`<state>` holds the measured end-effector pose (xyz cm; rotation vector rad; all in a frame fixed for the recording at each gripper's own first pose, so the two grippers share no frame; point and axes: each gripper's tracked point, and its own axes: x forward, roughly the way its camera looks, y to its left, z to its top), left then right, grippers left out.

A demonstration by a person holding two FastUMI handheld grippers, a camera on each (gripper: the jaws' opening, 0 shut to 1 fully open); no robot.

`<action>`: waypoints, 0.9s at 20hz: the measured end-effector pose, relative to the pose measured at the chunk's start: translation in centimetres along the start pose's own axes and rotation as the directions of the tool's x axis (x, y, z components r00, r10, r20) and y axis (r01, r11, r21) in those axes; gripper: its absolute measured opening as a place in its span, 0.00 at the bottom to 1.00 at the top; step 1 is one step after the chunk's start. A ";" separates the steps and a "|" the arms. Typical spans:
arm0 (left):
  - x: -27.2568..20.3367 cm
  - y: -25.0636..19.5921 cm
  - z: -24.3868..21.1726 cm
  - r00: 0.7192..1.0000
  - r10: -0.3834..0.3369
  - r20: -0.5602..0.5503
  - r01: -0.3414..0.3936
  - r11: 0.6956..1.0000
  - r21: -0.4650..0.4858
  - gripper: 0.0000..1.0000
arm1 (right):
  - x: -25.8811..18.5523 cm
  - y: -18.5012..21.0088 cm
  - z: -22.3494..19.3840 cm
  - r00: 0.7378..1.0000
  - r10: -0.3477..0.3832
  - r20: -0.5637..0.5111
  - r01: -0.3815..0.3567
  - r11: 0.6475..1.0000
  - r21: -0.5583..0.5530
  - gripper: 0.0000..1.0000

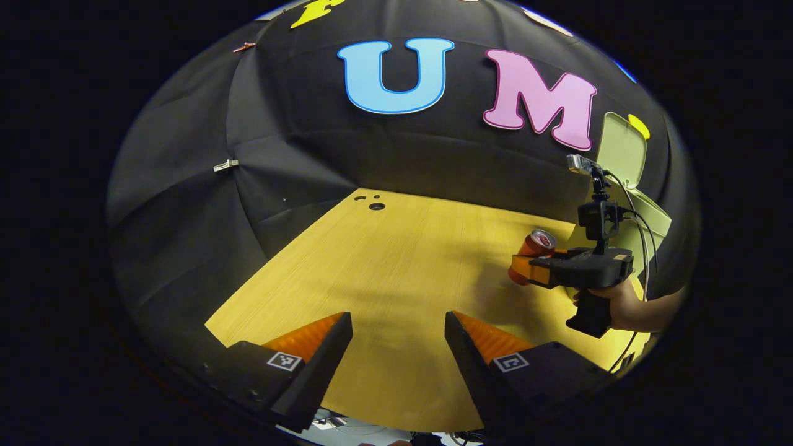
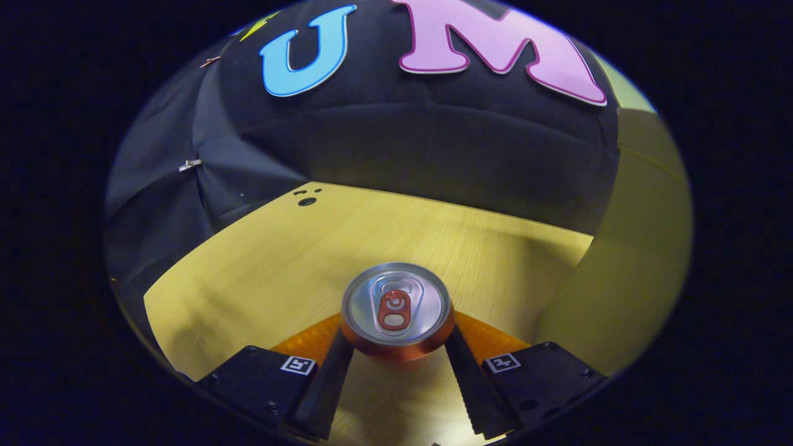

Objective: Press the lid of the desktop garbage bin to open it, pick up the crumpled paper on the desktop and throw it into the bin, then pick up the pop can on the desktop and drop it into the bin, and finally close the garbage bin lid.

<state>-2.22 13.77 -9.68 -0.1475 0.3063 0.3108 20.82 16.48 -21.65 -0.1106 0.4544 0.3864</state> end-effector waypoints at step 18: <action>-1.8 -2.2 2.0 0.992 -0.099 0.074 0.102 0.994 -0.037 0.96 | -14.5 0.5 16.0 0.961 0.050 0.271 -0.042 0.998 -0.037 0.83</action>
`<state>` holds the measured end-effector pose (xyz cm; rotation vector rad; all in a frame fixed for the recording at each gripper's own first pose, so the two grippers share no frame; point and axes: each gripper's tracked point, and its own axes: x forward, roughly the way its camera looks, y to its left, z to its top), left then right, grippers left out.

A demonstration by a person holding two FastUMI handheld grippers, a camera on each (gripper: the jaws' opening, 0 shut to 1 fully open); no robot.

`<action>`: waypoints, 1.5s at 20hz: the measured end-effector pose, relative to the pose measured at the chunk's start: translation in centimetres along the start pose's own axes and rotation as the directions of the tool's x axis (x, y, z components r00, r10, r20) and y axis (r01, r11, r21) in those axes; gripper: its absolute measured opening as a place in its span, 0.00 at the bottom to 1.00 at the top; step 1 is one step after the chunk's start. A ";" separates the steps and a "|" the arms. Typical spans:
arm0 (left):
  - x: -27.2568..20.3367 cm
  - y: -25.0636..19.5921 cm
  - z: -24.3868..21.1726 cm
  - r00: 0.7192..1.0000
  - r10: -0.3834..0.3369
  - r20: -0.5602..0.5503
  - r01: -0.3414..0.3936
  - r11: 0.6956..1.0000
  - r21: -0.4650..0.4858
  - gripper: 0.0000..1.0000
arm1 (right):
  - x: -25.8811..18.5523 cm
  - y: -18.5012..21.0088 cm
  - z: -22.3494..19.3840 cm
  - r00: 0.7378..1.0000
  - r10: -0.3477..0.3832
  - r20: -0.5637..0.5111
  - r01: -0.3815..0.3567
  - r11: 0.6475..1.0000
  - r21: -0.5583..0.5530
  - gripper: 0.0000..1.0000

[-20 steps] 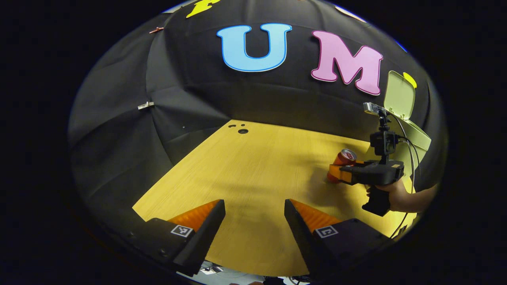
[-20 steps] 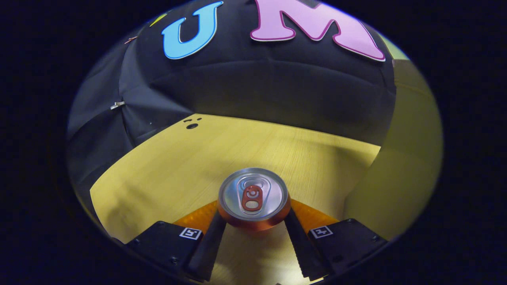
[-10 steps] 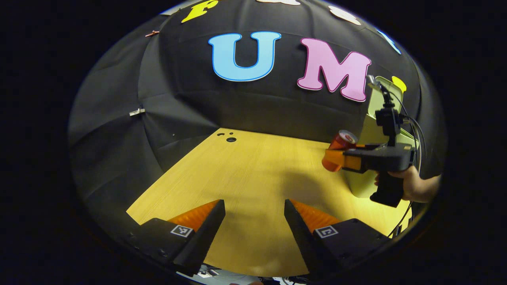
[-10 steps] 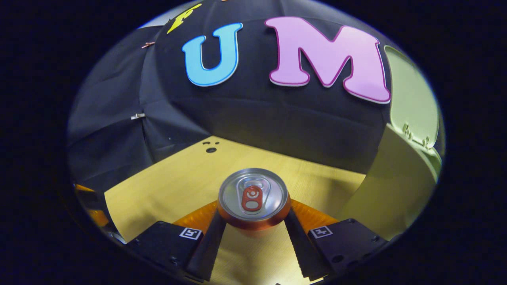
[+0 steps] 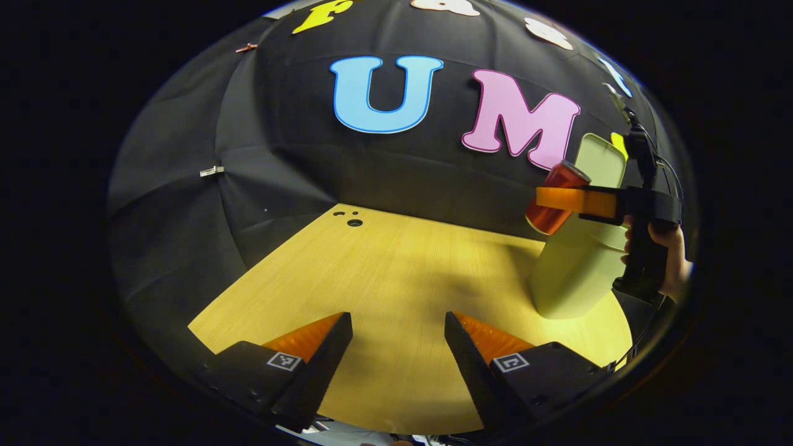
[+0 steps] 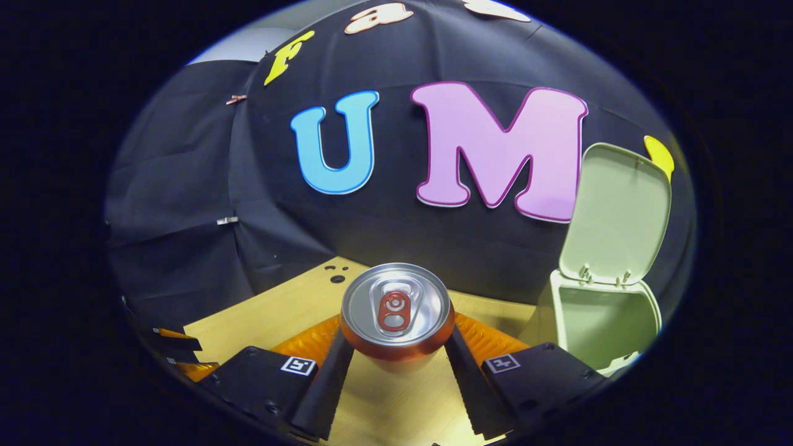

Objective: Press the lid of the desktop garbage bin to open it, pick up the crumpled paper on the desktop and throw it into the bin, then pick up the pop can on the desktop and drop it into the bin, and finally close the garbage bin lid.

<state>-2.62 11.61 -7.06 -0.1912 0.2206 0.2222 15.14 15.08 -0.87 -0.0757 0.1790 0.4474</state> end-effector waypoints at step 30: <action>1.1 -10.4 -0.7 1.000 -0.019 -0.013 0.019 1.000 0.021 0.96 | -6.4 -21.7 0.1 0.952 -0.304 0.044 0.299 0.950 0.084 0.83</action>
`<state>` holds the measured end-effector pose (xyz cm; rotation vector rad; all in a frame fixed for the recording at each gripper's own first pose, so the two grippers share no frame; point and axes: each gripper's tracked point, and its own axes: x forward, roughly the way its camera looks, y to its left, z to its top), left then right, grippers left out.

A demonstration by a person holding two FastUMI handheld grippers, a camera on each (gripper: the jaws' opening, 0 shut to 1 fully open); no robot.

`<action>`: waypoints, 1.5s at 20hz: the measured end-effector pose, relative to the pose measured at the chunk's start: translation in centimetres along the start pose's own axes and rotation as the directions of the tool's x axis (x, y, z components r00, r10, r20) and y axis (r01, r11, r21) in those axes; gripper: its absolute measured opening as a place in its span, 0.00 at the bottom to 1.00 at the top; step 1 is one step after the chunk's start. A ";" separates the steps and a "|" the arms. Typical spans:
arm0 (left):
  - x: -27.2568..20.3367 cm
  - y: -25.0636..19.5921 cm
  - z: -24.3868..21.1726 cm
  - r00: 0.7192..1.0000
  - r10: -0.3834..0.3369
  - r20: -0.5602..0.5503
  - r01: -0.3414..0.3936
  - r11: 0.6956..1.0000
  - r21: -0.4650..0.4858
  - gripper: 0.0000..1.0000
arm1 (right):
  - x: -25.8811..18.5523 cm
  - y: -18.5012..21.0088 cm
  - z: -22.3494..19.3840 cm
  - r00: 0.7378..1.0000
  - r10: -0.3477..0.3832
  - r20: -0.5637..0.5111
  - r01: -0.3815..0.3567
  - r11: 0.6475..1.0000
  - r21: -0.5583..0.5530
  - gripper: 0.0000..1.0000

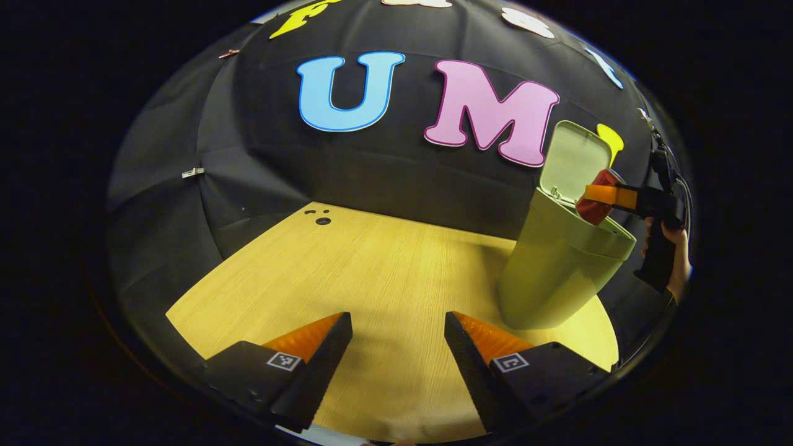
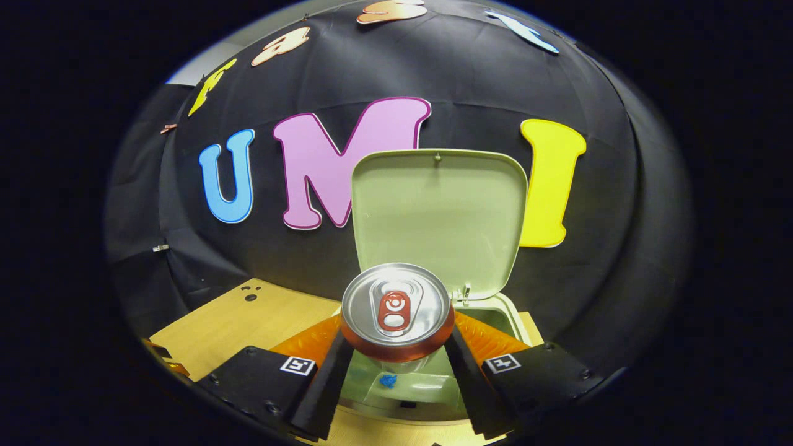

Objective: Press the lid of the desktop garbage bin to open it, pick up the crumpled paper on the desktop and throw it into the bin, then pick up the pop can on the desktop and drop it into the bin, and finally close the garbage bin lid.

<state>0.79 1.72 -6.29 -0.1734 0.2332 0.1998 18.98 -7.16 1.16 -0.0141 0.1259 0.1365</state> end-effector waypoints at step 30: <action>-0.6 8.9 -1.0 1.000 0.016 -0.009 -0.017 0.997 -0.081 0.96 | -1.5 -1.3 20.0 0.958 -0.186 0.220 0.194 0.981 -0.019 0.98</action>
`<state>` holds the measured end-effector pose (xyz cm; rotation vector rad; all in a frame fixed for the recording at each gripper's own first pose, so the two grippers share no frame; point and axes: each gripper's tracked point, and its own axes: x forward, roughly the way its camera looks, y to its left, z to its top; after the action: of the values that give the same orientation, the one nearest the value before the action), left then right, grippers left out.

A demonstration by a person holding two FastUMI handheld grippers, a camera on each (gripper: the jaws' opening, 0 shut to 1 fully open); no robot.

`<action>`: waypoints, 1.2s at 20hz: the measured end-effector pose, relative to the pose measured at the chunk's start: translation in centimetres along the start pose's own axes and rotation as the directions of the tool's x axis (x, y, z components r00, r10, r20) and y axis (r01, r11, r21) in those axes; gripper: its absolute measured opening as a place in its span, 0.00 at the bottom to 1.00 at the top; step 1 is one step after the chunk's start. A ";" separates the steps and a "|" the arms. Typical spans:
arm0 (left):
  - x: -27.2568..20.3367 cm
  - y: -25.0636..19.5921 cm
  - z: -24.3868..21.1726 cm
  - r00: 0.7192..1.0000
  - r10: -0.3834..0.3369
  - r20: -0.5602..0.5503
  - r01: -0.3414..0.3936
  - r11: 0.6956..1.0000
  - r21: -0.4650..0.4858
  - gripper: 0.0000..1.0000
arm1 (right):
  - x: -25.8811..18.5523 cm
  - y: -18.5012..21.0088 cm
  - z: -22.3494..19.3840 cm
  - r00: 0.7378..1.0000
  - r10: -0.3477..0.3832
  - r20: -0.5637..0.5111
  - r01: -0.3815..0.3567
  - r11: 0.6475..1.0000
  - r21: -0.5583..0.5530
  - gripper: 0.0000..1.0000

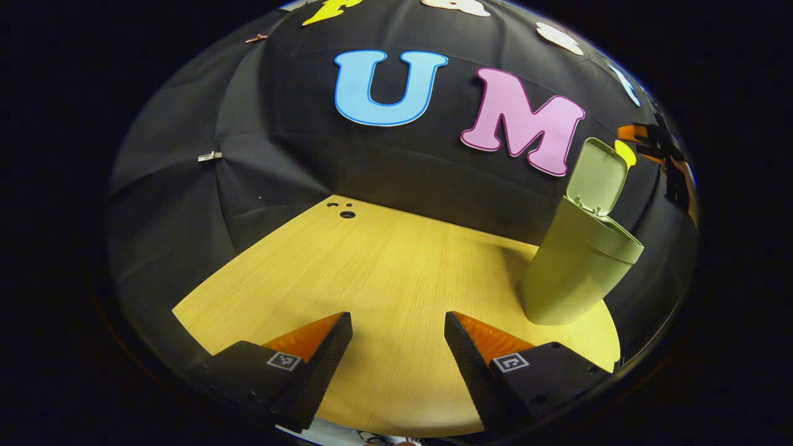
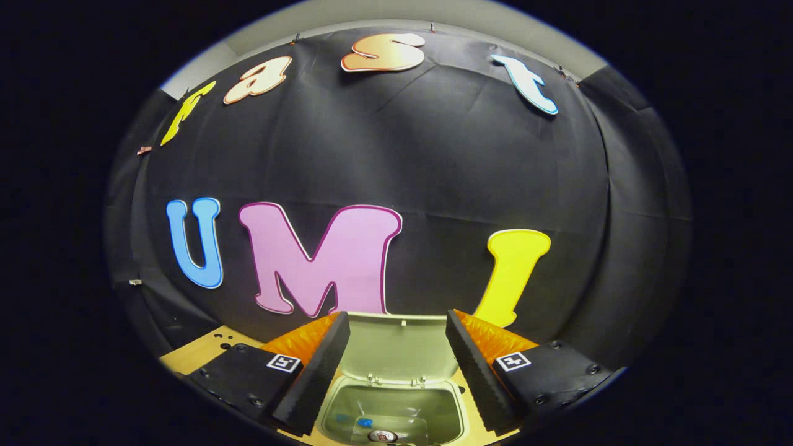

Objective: Press the lid of the desktop garbage bin to open it, pick up the crumpled paper on the desktop and throw it into the bin, then pick up the pop can on the desktop and drop it into the bin, and finally close the garbage bin lid.

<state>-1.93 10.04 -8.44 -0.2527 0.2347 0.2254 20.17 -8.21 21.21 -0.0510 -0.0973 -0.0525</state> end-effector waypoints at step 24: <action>-1.7 3.1 -2.6 0.996 0.085 -0.018 -0.086 0.993 -0.083 0.96 | 5.5 -1.1 -4.7 0.970 0.019 -0.242 0.002 0.996 0.087 0.99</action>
<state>-4.82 11.96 -11.10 -0.3274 0.2506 0.3192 26.03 -9.80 17.15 0.0419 0.1457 -0.0452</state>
